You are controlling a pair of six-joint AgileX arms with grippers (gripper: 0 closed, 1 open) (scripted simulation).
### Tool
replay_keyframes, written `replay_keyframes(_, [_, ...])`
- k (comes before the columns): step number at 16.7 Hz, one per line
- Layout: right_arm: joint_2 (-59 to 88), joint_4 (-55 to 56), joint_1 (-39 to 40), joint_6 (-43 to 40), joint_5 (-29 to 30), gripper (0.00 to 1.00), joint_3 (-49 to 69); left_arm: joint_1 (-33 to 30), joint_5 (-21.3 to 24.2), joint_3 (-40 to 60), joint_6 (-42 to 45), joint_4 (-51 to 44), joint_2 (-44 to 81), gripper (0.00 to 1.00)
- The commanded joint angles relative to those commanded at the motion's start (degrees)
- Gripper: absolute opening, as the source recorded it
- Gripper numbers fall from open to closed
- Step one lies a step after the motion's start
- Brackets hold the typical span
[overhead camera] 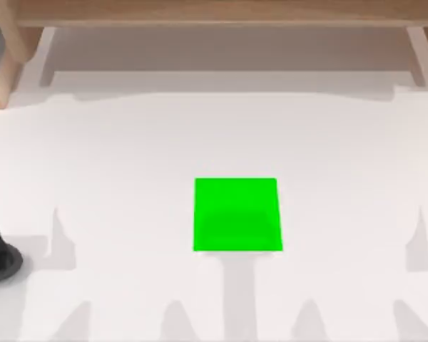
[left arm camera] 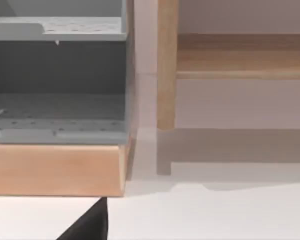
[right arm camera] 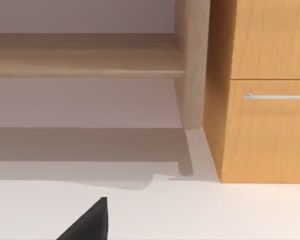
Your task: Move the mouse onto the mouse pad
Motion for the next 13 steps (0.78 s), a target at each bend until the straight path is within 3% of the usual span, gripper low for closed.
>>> replay_keyframes(6, [0.0,0.0,0.0,0.0,0.0,1.0,0.0,-0.39,0.07,4.03,5.99,-4.5,5.94,1.0])
replay_keyframes(9, [0.0,0.0,0.0,0.0,0.0,1.0,0.0,-0.87,0.33,10.26,16.64,-12.12,16.57,1.0])
replay_keyframes(13, [0.0,0.0,0.0,0.0,0.0,1.0,0.0,-1.11,0.76,20.06,37.33,-25.44,38.26,1.0])
